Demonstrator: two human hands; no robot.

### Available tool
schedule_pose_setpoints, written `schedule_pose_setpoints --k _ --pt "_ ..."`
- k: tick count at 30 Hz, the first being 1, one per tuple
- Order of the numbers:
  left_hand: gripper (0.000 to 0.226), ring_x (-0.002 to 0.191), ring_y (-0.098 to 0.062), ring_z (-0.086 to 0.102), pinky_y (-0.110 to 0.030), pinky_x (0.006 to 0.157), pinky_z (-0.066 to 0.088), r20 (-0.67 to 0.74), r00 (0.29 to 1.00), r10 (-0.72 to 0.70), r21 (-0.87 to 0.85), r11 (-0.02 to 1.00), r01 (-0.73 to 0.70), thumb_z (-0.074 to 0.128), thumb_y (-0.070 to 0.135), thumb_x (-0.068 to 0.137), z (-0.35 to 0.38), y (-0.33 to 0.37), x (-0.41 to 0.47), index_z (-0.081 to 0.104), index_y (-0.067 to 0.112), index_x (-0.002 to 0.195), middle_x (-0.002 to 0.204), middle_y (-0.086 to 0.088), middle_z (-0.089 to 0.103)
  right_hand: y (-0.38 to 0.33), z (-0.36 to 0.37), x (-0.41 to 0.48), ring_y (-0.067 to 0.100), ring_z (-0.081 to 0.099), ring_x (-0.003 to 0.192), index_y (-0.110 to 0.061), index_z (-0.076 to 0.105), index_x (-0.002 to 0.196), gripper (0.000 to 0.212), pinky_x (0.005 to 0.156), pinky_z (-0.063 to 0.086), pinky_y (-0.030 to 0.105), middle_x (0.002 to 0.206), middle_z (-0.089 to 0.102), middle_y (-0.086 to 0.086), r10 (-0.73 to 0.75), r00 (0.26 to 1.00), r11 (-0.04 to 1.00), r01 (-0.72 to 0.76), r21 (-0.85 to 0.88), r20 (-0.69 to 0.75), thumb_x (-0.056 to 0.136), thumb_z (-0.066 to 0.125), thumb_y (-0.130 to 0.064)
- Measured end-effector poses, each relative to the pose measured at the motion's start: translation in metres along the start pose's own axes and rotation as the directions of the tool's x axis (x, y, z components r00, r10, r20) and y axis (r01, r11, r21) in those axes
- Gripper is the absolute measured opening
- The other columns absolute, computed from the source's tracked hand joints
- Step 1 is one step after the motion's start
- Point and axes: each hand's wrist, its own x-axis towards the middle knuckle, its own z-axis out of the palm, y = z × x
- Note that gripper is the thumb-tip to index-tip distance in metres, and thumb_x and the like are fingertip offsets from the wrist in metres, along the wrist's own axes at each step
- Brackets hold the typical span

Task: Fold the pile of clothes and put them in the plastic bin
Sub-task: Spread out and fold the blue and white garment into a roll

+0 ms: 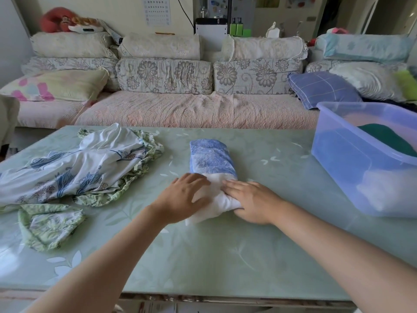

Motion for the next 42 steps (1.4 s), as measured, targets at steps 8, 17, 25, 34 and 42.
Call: schedule_pose_setpoints --k 8,17,25,34,42 --pt "0.017 0.09 -0.014 0.06 -0.026 0.079 0.044 0.235 0.946 -0.225 -0.324 0.899 0.294 0.059 0.024 0.096 -0.014 0.016 0.0 0.066 0.022 0.111 0.099 0.005 0.067 0.01 -0.029 -0.006 0.019 0.05 0.074 -0.018 0.053 0.069 0.023 0.067 0.04 0.034 0.075 0.057 -0.005 0.262 0.961 0.807 -0.171 0.566 -0.084 0.073 0.041 -0.037" --pt "0.03 0.069 -0.024 0.066 -0.033 0.063 0.058 0.369 0.829 -0.419 -0.79 0.328 0.518 0.042 0.003 0.101 -0.032 0.035 0.028 0.052 0.009 0.128 0.093 -0.014 0.064 0.019 -0.025 0.0 0.022 0.054 0.075 -0.02 0.05 0.073 0.036 0.069 0.04 0.031 0.077 0.057 0.001 0.592 0.806 0.541 -0.389 0.746 -0.009 0.105 0.041 -0.035" --pt "0.028 0.113 -0.017 0.052 -0.03 0.093 0.04 -0.461 0.887 0.021 -0.116 0.99 -0.083 0.052 0.026 0.093 -0.027 0.057 0.049 0.063 0.024 0.119 0.123 0.002 0.057 0.02 -0.019 0.012 0.029 0.062 0.106 -0.016 0.068 0.114 0.034 0.077 0.042 0.03 0.117 0.069 0.008 0.7 0.713 0.561 -0.506 0.655 -0.049 0.102 0.042 -0.035" --pt "0.08 0.144 -0.012 0.027 -0.037 0.118 0.023 0.078 0.98 -0.181 -0.286 0.938 0.195 0.039 0.07 0.086 0.022 0.033 0.045 0.025 0.026 0.152 0.154 0.005 0.034 0.025 -0.013 0.022 0.028 0.055 0.127 -0.017 0.059 0.136 0.045 0.104 0.045 0.042 0.143 0.054 0.006 0.216 0.873 0.964 -0.121 0.235 -0.438 0.098 0.041 -0.033" --pt "0.039 0.109 -0.026 0.052 -0.032 0.09 0.041 -0.078 0.854 -0.515 -0.434 0.789 0.436 0.066 0.04 0.082 0.025 0.034 0.048 0.057 0.016 0.111 0.115 -0.003 0.052 0.034 0.002 0.021 0.019 0.039 0.142 -0.03 0.032 0.153 0.049 0.112 0.034 0.042 0.159 0.034 -0.009 0.333 0.943 0.904 -0.325 0.279 0.017 0.107 0.022 -0.041"
